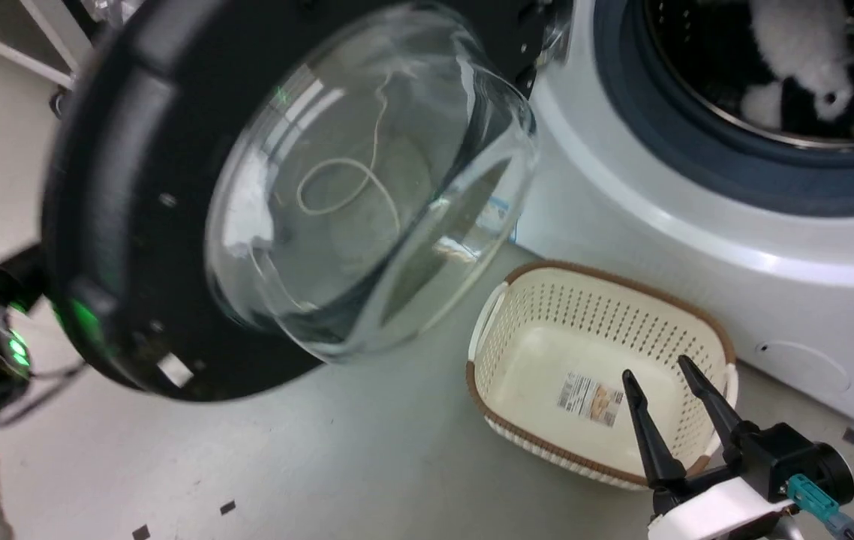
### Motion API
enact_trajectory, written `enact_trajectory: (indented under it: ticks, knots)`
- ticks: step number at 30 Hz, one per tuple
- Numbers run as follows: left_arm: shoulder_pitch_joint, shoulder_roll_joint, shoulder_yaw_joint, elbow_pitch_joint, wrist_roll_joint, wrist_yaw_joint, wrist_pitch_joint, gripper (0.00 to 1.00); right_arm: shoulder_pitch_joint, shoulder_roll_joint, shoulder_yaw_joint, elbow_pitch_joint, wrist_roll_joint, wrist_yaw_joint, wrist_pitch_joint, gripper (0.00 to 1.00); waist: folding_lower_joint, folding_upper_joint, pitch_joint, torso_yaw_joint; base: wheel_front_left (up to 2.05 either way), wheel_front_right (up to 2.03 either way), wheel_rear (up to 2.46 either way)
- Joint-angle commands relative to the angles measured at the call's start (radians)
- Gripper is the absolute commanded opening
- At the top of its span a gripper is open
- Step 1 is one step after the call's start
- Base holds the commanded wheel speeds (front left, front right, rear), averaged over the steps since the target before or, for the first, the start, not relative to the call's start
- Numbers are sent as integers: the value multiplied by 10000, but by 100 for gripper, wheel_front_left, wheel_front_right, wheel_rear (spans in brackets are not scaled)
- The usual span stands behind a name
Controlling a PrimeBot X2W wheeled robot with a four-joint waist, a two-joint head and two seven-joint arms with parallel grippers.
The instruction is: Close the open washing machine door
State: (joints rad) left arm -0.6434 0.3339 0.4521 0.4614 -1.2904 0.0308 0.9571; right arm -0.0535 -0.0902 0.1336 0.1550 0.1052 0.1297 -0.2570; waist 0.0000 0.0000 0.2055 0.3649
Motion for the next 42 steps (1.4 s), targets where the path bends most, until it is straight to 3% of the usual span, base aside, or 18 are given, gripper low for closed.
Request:
enact_trajectory:
  ticks: [1,5,10,14,18,25,26,29,42]
  knots:
    - [401,-129,-108,-236,-104,-74,275,0,75,58,-50,18,60,10,-47,100,0,0,-265,-53,0,0,0]
    - [1182,-524,-295,-1040,-360,-143,890,0,255,171,-263,50,75,10,-47,100,0,0,-842,-142,0,0,0]
    - [2800,-1441,-656,-2478,-498,-156,1354,0,482,298,-732,57,125,10,-47,100,0,0,-1585,-386,0,0,0]
    - [4118,-2280,-885,-3686,-550,-225,1269,0,660,348,-1080,-4,70,10,-47,100,0,0,-2043,-778,0,0,0]
    - [5512,-2739,-1548,-4679,-536,-424,770,0,693,368,-1293,-78,-49,10,-47,100,0,0,-2232,-1507,0,0,0]
    - [6887,-2832,-3776,-5061,-1819,-724,-1241,0,848,361,-1599,-288,-265,10,-47,100,0,0,-2163,-2837,0,0,0]
    - [7040,-2834,-4734,-4950,-2311,-912,-2194,0,894,311,-1648,-348,-332,10,-47,100,0,0,-2049,-3468,0,0,0]
    - [6935,-2835,-5507,-4684,-2744,-1077,-3146,0,877,270,-1755,-412,-385,10,-47,100,0,0,-1875,-4129,0,0,0]
    - [3898,-2836,-7764,-3037,-4218,-1478,-6903,0,308,348,-1978,-451,-173,10,-47,100,0,0,-151,-6740,0,0,0]
